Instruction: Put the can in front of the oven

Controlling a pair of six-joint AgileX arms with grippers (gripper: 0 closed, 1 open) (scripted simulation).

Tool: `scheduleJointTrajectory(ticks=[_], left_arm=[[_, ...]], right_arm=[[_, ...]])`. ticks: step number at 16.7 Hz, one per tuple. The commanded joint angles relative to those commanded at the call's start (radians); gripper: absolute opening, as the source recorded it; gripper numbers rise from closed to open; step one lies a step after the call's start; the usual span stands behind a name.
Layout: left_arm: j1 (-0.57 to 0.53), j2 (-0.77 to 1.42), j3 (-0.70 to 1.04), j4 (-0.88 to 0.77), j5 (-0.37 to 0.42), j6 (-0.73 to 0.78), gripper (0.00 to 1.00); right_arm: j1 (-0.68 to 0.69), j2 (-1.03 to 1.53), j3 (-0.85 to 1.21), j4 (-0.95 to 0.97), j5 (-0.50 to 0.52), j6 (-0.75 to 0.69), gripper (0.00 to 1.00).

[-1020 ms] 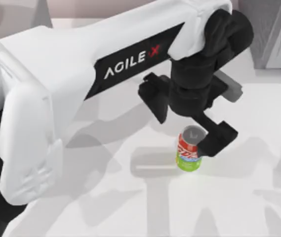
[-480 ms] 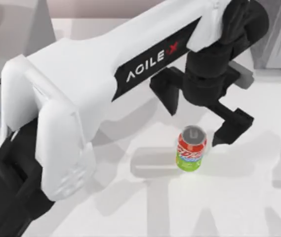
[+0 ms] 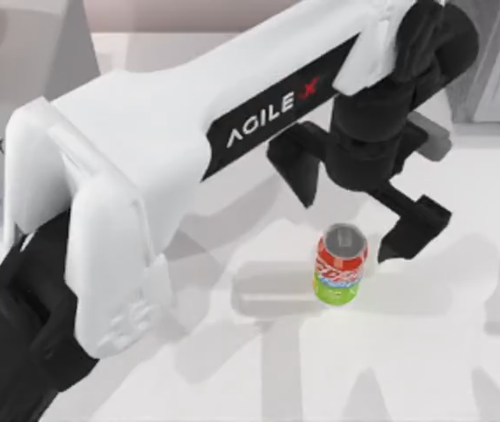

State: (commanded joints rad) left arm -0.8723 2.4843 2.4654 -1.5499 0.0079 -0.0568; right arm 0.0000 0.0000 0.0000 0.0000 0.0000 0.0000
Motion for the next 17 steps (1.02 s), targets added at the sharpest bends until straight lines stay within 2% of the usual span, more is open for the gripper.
scheduleJointTrajectory(ticks=[8,13,17], left_arm=[[-0.003,-0.034,-0.273,0.235,-0.001,-0.001,1.00],[-0.003,-0.036,-0.295,0.256,-0.001,-0.001,1.00],[-0.003,-0.036,-0.295,0.256,-0.001,-0.001,0.70]], right_arm=[[0.000,0.000,0.000,0.000,0.000,0.000,1.00],[0.000,0.000,0.000,0.000,0.000,0.000,1.00],[0.000,0.000,0.000,0.000,0.000,0.000,1.00]])
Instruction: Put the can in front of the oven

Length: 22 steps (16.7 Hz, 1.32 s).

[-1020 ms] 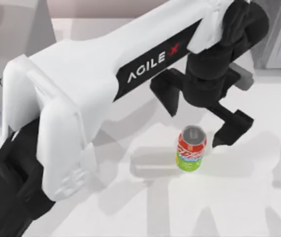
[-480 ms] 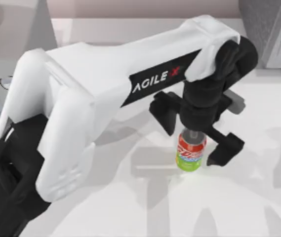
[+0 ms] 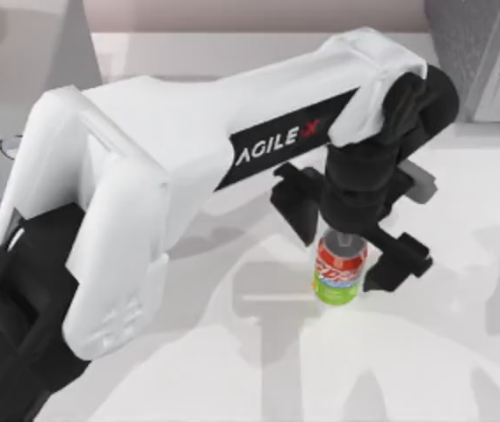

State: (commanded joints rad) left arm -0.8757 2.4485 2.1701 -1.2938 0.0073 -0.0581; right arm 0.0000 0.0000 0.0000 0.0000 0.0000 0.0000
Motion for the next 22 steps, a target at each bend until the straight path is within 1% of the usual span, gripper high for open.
scheduleJointTrajectory(ticks=[9,10,19,22], left_arm=[[0.000,0.000,0.000,0.000,0.000,0.000,0.02],[0.000,0.000,0.000,0.000,0.000,0.000,0.00],[0.001,0.002,0.003,-0.004,0.000,0.001,0.00],[0.000,0.007,0.059,-0.055,-0.001,0.002,0.00]], right_arm=[[0.000,0.000,0.000,0.000,0.000,0.000,1.00],[0.000,0.000,0.000,0.000,0.000,0.000,1.00],[0.000,0.000,0.000,0.000,0.000,0.000,1.00],[0.000,0.000,0.000,0.000,0.000,0.000,1.00]])
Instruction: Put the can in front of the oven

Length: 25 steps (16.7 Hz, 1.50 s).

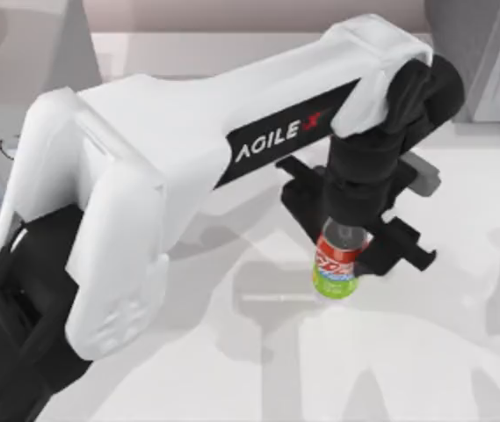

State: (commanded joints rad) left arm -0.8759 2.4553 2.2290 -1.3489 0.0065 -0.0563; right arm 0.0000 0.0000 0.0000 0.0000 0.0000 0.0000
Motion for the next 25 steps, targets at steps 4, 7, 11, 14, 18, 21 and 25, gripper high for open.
scheduleJointTrajectory(ticks=[4,7,11,14,18,21,25], left_arm=[[0.001,0.003,0.101,-0.092,0.001,-0.001,0.00],[0.001,0.005,0.120,-0.112,0.001,-0.001,0.00],[0.005,-0.005,0.111,-0.101,0.005,0.011,0.00],[0.039,-0.096,0.037,-0.084,0.046,0.074,0.00],[0.119,-0.334,-0.200,-0.071,0.095,0.128,0.00],[0.263,-0.519,-0.483,-0.049,0.106,0.138,0.00],[0.592,-0.693,-0.885,-0.040,0.113,0.138,0.00]], right_arm=[[0.000,0.000,0.000,0.000,0.000,0.000,1.00],[0.000,0.000,0.000,0.000,0.000,0.000,1.00],[0.000,0.000,0.000,0.000,0.000,0.000,1.00],[0.000,0.000,0.000,0.000,0.000,0.000,1.00],[0.000,0.000,0.000,0.000,0.000,0.000,1.00],[0.000,0.000,0.000,0.000,0.000,0.000,1.00],[0.000,0.000,0.000,0.000,0.000,0.000,1.00]])
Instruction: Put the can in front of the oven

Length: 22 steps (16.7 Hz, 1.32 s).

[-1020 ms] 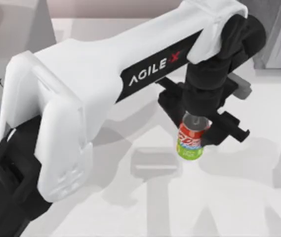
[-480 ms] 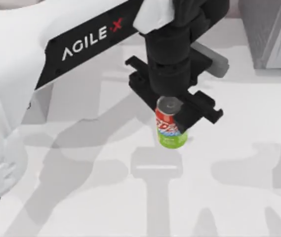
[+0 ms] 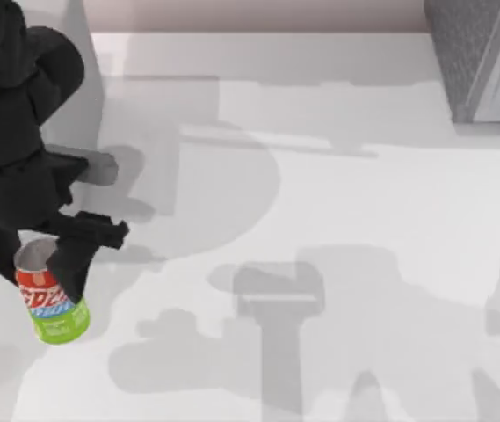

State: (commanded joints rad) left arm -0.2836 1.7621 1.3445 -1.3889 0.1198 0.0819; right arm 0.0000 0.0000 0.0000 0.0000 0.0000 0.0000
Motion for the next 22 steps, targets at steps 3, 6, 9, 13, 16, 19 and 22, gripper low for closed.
scheduleJointTrajectory(ticks=[3,6,9,13,16,19,22], left_arm=[[0.258,-0.120,-0.197,0.050,-0.029,0.022,0.00],[0.427,-0.258,-0.303,0.158,-0.082,0.077,0.00],[0.507,-0.350,-0.378,0.247,-0.113,0.151,0.00],[0.518,-0.367,-0.396,0.265,-0.118,0.169,0.00],[0.514,-0.363,-0.396,0.266,-0.119,0.170,0.00],[0.516,-0.361,-0.410,0.283,-0.118,0.170,0.00],[0.518,-0.359,-0.422,0.299,-0.118,0.170,0.00]], right_arm=[[0.000,0.000,0.000,0.000,0.000,0.000,1.00],[0.000,0.000,0.000,0.000,0.000,0.000,1.00],[0.000,0.000,0.000,0.000,0.000,0.000,1.00],[0.000,0.000,0.000,0.000,0.000,0.000,1.00],[0.000,0.000,0.000,0.000,0.000,0.000,1.00],[0.000,0.000,0.000,0.000,0.000,0.000,1.00],[0.000,0.000,0.000,0.000,0.000,0.000,1.00]])
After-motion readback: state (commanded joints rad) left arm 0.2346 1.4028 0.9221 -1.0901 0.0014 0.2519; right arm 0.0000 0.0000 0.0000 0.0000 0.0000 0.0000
